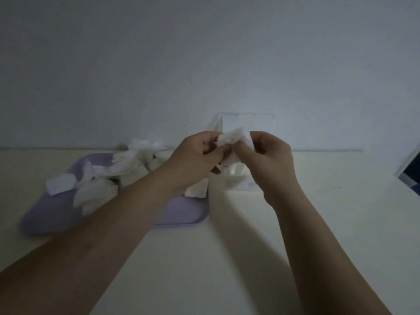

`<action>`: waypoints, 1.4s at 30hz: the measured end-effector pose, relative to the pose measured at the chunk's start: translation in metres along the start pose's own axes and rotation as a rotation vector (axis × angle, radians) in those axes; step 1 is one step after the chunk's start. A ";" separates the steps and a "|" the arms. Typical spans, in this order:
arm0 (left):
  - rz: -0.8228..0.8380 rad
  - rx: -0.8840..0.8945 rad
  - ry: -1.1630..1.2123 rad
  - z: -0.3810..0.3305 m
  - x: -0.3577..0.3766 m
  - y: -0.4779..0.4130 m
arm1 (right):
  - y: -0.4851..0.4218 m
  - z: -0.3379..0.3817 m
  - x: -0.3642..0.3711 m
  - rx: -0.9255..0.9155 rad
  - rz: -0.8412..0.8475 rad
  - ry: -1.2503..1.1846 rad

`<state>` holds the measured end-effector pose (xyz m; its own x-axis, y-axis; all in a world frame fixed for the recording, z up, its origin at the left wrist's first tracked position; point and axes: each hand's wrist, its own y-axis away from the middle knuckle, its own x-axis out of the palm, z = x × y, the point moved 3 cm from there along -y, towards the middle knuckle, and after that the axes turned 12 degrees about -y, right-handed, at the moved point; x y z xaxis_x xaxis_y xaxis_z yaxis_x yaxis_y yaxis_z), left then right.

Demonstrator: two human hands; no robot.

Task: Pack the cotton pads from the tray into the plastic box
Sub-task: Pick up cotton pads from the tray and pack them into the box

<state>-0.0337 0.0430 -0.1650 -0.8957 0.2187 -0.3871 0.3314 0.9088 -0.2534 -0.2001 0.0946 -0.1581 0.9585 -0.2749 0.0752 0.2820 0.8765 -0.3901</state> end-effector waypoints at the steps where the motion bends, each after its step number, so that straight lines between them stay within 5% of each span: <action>1: -0.014 -0.017 -0.013 0.001 0.007 -0.007 | -0.004 -0.001 -0.010 -0.022 -0.063 0.040; 8: -0.136 -0.005 -0.528 0.020 0.032 -0.027 | -0.029 -0.028 -0.061 -0.009 -0.302 0.712; 16: -0.097 0.069 -0.583 0.028 0.040 -0.024 | -0.043 -0.051 -0.050 0.104 -0.234 0.998; 24: -0.102 0.126 -0.550 0.030 0.039 -0.024 | -0.042 -0.049 -0.042 0.086 -0.053 0.885; 34: -0.310 0.193 -0.539 0.035 0.005 -0.013 | -0.039 -0.056 -0.038 0.042 -0.141 0.803; 38: 0.003 -0.053 -0.723 0.067 -0.023 -0.002 | -0.035 -0.052 -0.038 -0.017 -0.176 0.848; 42: 0.172 -0.062 -0.758 0.071 -0.027 0.009 | -0.023 -0.039 -0.023 -0.218 -0.177 0.846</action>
<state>0.0146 0.0199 -0.2196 -0.3784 0.0762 -0.9225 0.4100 0.9073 -0.0933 -0.2298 0.0652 -0.1869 0.5261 -0.6744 -0.5181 0.3259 0.7226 -0.6096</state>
